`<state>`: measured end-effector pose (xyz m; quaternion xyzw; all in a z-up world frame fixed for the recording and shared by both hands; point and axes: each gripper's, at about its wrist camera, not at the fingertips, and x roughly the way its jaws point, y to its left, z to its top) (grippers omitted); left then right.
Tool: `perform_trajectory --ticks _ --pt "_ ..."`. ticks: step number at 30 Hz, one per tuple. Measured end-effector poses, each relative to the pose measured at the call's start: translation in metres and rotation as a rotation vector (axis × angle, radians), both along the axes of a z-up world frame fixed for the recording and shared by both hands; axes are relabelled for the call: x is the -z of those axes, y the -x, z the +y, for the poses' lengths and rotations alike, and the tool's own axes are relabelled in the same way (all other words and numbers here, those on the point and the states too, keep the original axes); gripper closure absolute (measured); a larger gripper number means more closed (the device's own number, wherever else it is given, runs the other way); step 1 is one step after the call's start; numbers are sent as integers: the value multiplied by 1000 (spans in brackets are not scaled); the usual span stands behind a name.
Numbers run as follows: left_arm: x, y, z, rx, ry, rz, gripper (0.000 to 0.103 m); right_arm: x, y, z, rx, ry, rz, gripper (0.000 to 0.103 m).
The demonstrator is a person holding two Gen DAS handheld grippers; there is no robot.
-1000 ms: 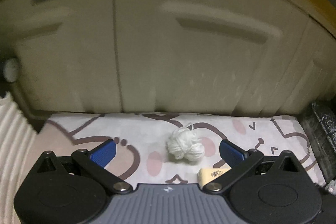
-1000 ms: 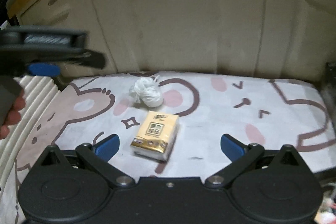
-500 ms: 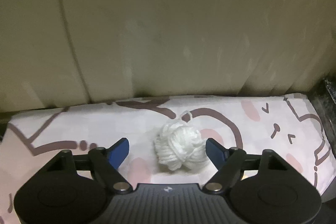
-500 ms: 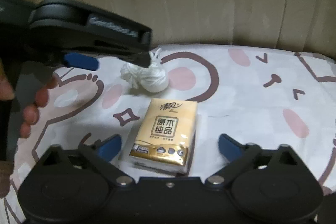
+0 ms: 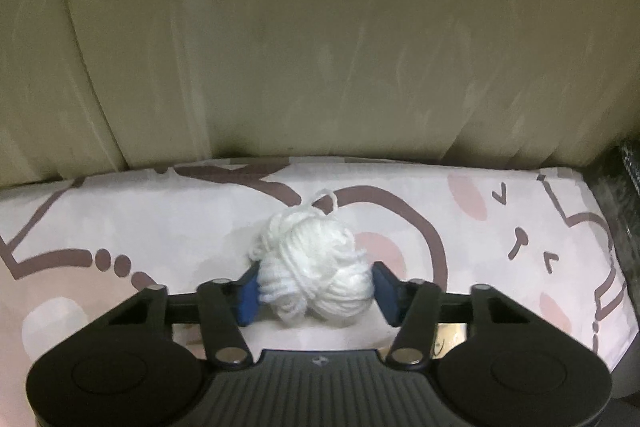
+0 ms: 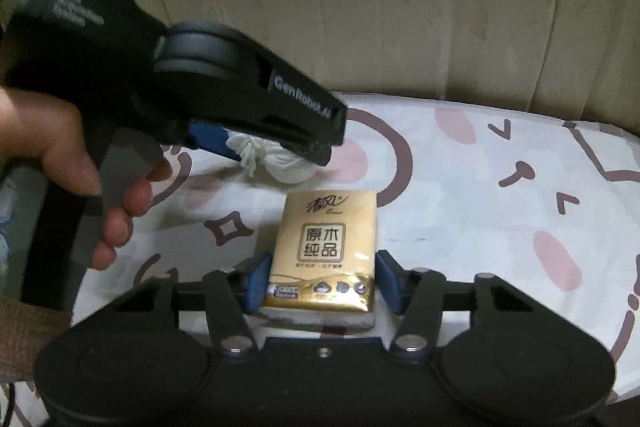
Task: Organize objects
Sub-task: 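Grasp the white yarn ball with the left tool while the right tool grasps the yellow tissue pack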
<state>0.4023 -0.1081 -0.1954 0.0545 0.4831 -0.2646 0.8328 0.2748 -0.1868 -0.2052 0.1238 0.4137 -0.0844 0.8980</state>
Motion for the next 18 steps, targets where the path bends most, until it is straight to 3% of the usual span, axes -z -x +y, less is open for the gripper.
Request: perform_trajectory --ticks 4,9,18 --pt "-1 4 3 -29 19 11 59 -1 5 -3 -12 -11 8 49" --pt "-15 15 15 -80 24 10 62 -9 11 -9 0 -39 30 49" --pt "-59 52 46 -134 41 -2 64 -52 35 -13 12 -8 -17 50"
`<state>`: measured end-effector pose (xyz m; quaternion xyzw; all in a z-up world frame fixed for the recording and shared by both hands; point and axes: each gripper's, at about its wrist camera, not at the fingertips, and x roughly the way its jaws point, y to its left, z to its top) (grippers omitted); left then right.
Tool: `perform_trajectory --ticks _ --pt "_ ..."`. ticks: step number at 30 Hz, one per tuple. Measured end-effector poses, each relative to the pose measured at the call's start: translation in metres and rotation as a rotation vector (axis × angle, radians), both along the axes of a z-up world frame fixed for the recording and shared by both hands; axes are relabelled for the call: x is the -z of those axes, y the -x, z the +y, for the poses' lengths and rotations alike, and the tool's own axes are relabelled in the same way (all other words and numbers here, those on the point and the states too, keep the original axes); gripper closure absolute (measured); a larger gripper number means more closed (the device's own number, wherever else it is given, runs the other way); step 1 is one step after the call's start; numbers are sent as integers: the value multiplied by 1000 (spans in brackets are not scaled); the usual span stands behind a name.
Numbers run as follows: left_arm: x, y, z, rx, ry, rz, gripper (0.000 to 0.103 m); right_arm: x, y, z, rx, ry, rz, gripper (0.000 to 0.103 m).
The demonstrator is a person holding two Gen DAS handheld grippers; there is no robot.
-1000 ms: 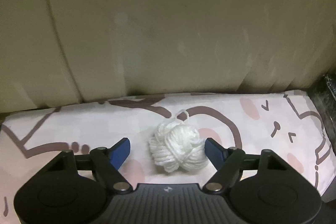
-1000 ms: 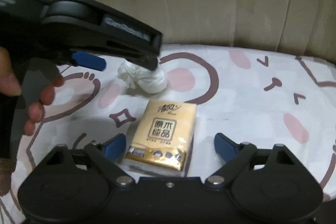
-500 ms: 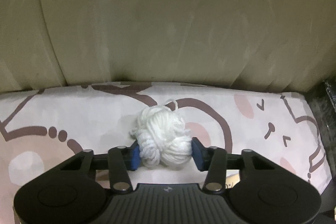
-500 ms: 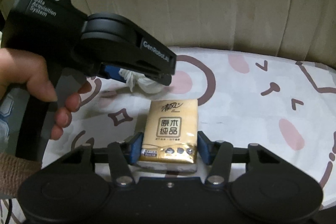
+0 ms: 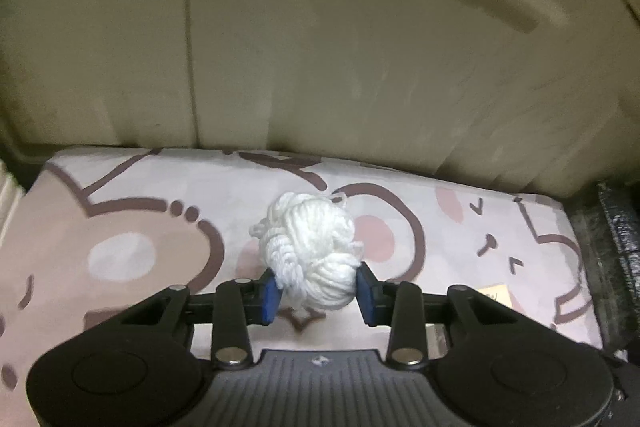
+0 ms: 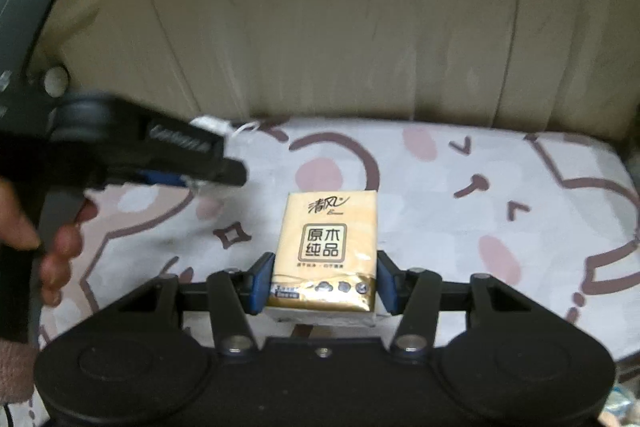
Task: Organize objects
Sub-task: 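Grasp the white yarn ball with the left tool while the right tool grasps the yellow tissue pack, then carry the yarn ball with the left tool while the right tool carries the tissue pack to the box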
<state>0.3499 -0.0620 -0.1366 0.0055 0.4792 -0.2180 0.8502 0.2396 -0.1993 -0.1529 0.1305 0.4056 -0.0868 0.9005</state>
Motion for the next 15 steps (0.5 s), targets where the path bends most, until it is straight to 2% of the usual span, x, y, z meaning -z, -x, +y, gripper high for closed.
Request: perform_trajectory --ticks 5,15 --pt "-23 29 10 -5 4 -7 64 -26 23 3 -5 7 -27 50" --pt "-63 83 23 -2 -35 -59 64 -65 63 0 -8 22 -76 50"
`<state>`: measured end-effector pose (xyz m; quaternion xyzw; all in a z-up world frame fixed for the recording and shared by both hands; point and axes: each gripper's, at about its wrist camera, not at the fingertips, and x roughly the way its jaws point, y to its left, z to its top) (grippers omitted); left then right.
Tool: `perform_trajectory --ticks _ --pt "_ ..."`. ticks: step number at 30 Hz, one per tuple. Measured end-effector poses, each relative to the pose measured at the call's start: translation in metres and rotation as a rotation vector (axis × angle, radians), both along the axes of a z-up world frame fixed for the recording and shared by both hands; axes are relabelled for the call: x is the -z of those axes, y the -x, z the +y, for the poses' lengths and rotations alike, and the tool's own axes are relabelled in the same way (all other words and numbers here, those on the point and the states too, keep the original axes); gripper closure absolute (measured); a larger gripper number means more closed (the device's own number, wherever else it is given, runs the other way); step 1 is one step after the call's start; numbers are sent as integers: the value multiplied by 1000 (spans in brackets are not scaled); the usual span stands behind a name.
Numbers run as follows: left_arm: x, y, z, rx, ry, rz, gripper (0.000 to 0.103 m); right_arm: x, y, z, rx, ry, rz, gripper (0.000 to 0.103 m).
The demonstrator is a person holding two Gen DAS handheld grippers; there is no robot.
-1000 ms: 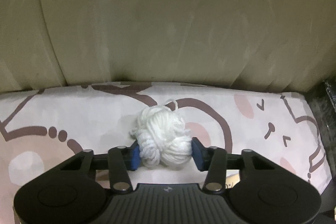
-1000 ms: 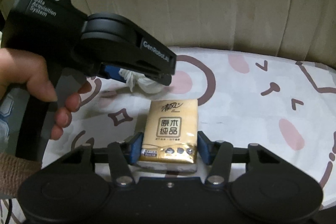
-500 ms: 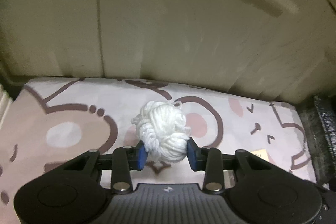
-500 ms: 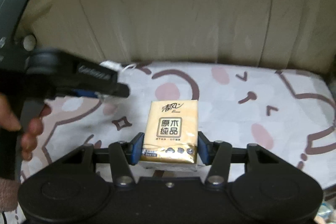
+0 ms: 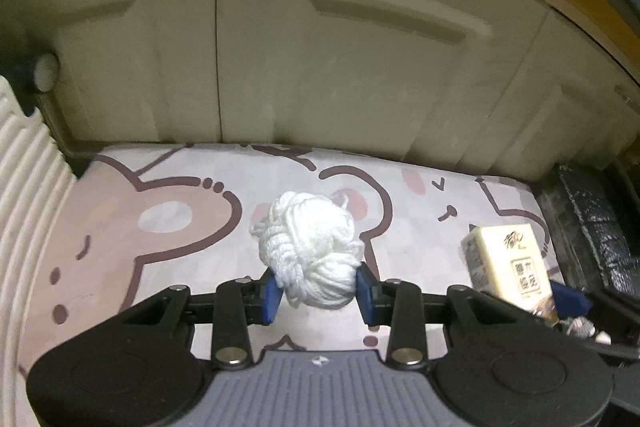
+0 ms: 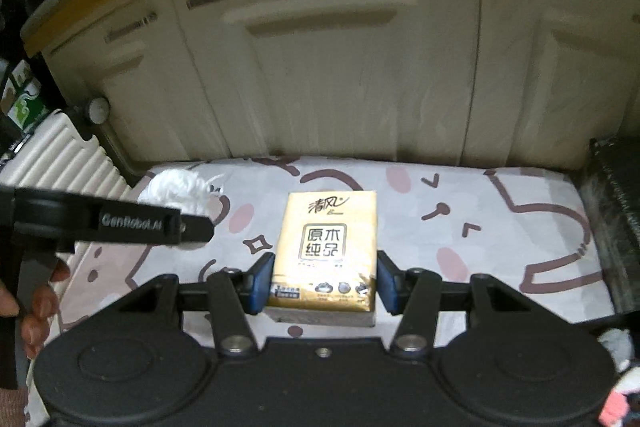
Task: Organize objects
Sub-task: 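Carry the yarn ball with the left tool while the right tool carries the tissue pack to the box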
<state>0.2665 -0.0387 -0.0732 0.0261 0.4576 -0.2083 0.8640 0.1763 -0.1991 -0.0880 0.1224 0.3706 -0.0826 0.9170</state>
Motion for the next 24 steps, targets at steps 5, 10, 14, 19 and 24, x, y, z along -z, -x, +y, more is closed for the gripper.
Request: perform_trajectory --ticks 5,10,14,19,24 --pt "-20 30 5 2 -30 -59 64 -16 19 3 1 10 -18 50" --pt "-34 58 10 6 -61 -104 64 -34 40 5 5 5 -42 50" --pt "-44 78 16 3 -65 -121 64 -41 57 4 -3 35 -47 50" --pt "-52 101 19 2 -53 -136 64 -46 73 0 11 62 -38 49" --pt "-56 118 20 -1 -56 -169 64 -50 87 -1 14 83 -35 49"
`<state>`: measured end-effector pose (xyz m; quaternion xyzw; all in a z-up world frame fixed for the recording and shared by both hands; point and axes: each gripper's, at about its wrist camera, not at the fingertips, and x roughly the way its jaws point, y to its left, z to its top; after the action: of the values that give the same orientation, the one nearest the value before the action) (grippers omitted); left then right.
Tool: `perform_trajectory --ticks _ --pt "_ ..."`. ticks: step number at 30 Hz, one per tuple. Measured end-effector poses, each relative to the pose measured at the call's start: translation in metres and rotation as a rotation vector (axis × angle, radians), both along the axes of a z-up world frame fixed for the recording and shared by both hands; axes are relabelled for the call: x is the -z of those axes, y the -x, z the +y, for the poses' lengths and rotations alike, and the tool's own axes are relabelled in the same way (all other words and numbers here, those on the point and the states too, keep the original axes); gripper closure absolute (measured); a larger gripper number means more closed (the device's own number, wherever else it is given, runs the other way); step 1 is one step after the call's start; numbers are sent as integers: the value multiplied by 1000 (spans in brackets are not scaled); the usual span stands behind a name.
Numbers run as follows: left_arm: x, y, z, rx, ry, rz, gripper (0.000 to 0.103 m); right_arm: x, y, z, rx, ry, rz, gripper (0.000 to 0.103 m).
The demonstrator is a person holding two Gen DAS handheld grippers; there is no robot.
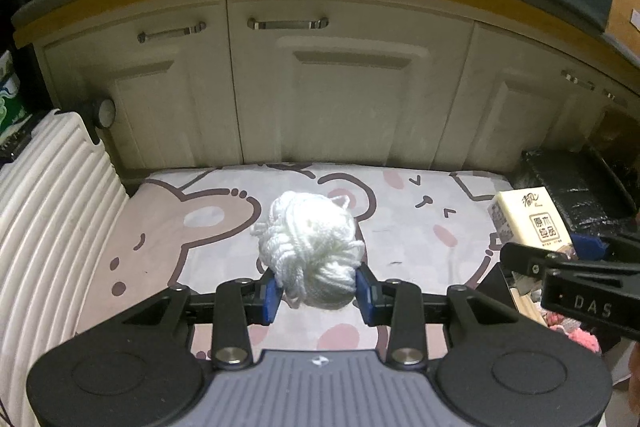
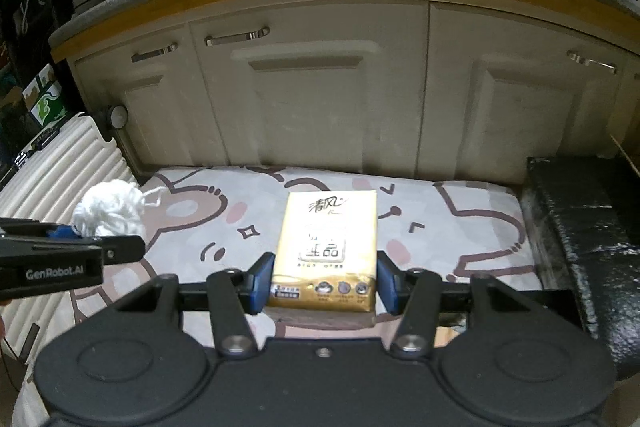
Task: Organize objects
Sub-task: 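Carry the yarn ball with the left tool while the right tool carries the tissue pack to the box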
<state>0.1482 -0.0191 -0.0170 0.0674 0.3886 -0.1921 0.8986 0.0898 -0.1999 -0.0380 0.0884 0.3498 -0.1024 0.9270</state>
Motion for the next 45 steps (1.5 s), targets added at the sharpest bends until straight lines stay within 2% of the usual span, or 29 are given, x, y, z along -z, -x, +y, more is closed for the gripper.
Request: perform_trajectory --ticks 13,23,36,45 --pt "-1 18 -11 6 54 -16 64 -15 23 -16 -22 25 -11 49" --pt "2 33 -52 109 105 2 64 -19 57 -65 43 2 -23 49" --pt "23 59 -126 291 160 108 64 -2 98 -129 173 -28 14 49" --pt "48 73 -165 401 165 220 64 13 105 -152 203 -51 51 49"
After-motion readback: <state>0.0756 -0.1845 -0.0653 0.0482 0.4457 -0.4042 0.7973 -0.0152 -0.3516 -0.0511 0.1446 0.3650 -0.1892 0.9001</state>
